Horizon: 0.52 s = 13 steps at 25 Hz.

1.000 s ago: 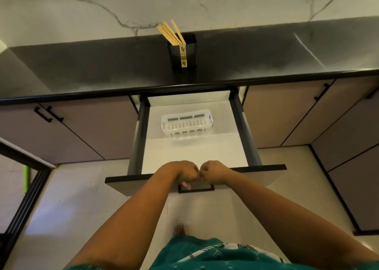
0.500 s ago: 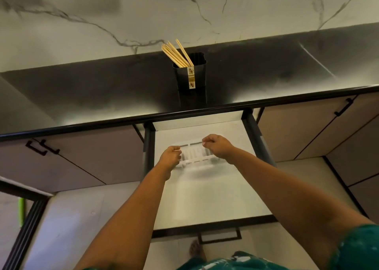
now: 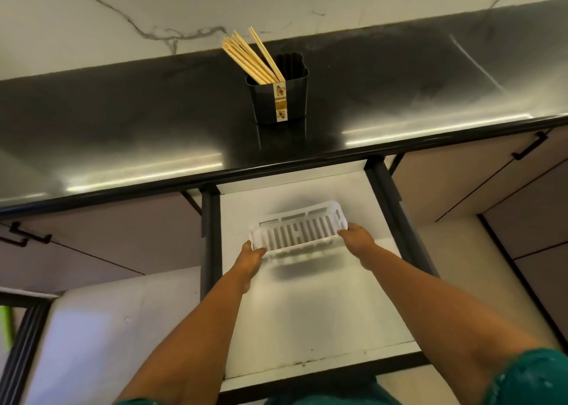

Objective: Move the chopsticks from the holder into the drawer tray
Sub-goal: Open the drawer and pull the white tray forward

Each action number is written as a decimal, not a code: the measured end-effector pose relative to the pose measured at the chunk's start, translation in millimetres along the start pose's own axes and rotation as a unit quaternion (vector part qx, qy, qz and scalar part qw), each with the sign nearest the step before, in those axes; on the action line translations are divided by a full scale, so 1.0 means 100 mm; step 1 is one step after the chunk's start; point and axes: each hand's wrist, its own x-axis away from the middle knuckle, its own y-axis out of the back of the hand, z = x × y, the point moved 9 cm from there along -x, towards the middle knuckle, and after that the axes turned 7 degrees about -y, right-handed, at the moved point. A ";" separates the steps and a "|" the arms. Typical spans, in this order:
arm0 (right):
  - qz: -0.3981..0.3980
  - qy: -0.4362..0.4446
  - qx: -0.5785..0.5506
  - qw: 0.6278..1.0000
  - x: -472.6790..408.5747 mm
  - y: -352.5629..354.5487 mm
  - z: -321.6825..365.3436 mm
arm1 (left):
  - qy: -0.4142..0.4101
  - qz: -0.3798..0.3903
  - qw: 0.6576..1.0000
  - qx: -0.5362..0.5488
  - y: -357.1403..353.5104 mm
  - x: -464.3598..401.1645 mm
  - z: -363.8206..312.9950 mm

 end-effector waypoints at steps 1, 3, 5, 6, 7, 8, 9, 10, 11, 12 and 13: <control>0.001 -0.003 -0.001 1.000 0.01 -0.01 -0.05 | -0.007 -0.005 1.000 0.005 -0.01 0.01 -0.01; 0.005 -0.009 0.008 1.000 0.06 -0.03 -0.11 | -0.020 -0.012 1.000 0.014 -0.03 0.06 -0.03; -0.016 0.003 0.055 0.998 0.08 -0.01 -0.10 | -0.025 -0.026 0.999 0.012 -0.02 0.09 -0.06; -0.030 0.013 0.070 0.997 0.07 0.01 -0.06 | -0.028 -0.029 0.999 0.007 -0.02 0.09 -0.07; -0.030 0.021 0.072 0.997 0.07 0.02 0.01 | -0.029 -0.032 0.999 0.004 -0.02 0.06 -0.07; -0.018 0.018 0.059 0.998 0.05 0.02 0.06 | -0.028 -0.033 0.999 0.001 -0.02 0.03 -0.07; 0.001 0.003 0.033 0.999 0.01 0.02 0.10 | -0.025 -0.035 0.999 0.002 -0.01 -0.01 -0.05; 0.013 -0.008 0.016 1.000 -0.04 0.02 0.10 | -0.023 -0.035 0.999 0.001 -0.02 -0.05 -0.04; 0.014 -0.009 0.015 1.000 -0.06 0.03 0.10 | -0.019 -0.036 0.999 0.002 -0.02 -0.08 -0.01; 0.004 0.001 0.034 0.999 -0.06 0.04 0.08 | -0.014 -0.037 0.999 0.000 0.00 -0.10 0.02; -0.015 0.011 0.051 0.999 -0.03 0.06 0.04 | -0.011 -0.038 0.999 -0.003 0.02 -0.11 0.04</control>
